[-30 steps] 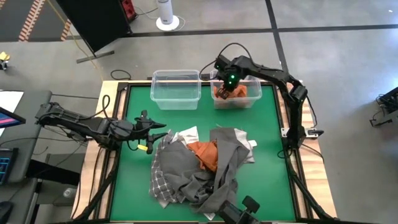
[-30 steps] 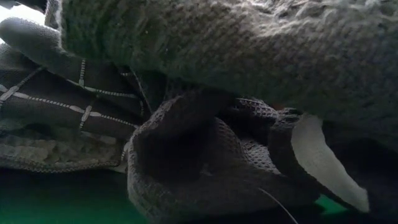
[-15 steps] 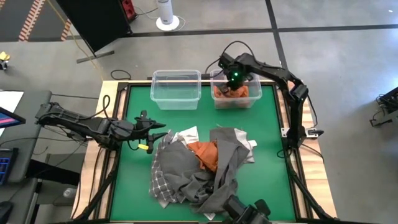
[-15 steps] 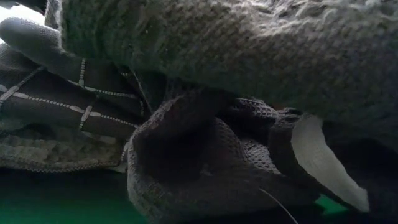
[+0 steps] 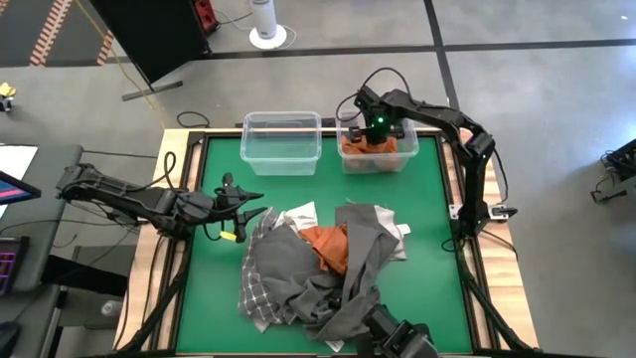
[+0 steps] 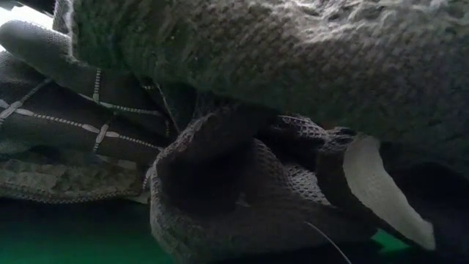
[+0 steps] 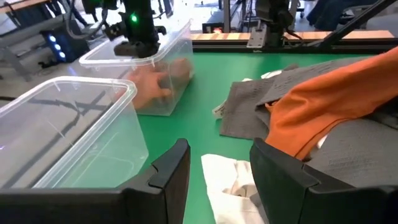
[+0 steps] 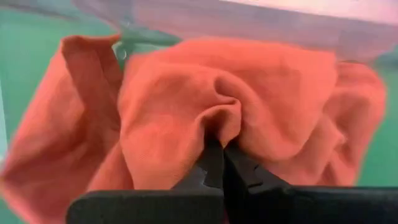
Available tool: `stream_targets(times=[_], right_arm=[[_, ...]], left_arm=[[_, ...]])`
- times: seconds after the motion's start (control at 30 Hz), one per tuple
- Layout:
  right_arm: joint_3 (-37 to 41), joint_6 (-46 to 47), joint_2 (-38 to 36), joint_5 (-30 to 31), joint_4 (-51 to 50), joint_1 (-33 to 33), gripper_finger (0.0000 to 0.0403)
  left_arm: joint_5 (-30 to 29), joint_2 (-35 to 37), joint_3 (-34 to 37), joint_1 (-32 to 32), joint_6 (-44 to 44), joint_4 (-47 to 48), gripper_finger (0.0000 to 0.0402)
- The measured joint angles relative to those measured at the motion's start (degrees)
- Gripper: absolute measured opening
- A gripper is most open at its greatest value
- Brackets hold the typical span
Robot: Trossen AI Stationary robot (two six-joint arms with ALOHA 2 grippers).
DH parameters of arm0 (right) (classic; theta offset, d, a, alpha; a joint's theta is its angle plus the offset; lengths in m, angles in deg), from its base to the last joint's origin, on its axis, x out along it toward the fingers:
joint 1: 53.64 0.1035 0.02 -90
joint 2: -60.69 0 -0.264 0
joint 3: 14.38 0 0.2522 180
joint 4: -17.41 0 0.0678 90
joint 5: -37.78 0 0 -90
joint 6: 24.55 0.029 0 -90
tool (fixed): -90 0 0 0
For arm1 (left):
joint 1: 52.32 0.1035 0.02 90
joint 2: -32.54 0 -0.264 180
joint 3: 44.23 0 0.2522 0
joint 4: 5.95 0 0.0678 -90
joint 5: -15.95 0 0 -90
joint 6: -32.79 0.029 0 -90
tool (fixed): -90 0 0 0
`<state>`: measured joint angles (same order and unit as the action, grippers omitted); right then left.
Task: Sort towels by color in basket
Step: Put the orange microfiber towel into the right transparent bin
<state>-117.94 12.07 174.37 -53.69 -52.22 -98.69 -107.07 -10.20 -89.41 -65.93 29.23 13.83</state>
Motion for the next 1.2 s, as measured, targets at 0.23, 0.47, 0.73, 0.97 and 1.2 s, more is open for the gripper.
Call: stream_targets(times=[0.23, 0.47, 0.73, 0.97, 1.2], right_arm=[[4.1, 0.5, 0.0, -0.2, 2.6, -0.1, 0.0018], [8.0, 0.6, 0.0, -0.1, 7.1, 0.4, 0.0018], [9.5, 0.3, 0.0, 1.8, 9.5, 1.4, 0.0032], [11.5, -0.5, -0.1, 1.6, 11.8, 2.0, 0.01], [10.5, -2.6, -0.4, 0.1, 8.7, 2.0, 0.0185]], left_arm=[[0.0, 0.0, 0.0, 0.0, 0.8, -0.1, 0.016], [0.0, 0.0, 0.0, 0.0, 0.8, 0.1, 0.016], [0.0, 0.0, 0.0, 0.0, 0.8, 0.0, 0.016], [0.0, 0.0, 0.0, 0.0, 0.8, 0.1, 0.016], [0.1, 0.0, 0.0, 0.0, 0.7, 0.1, 0.016]])
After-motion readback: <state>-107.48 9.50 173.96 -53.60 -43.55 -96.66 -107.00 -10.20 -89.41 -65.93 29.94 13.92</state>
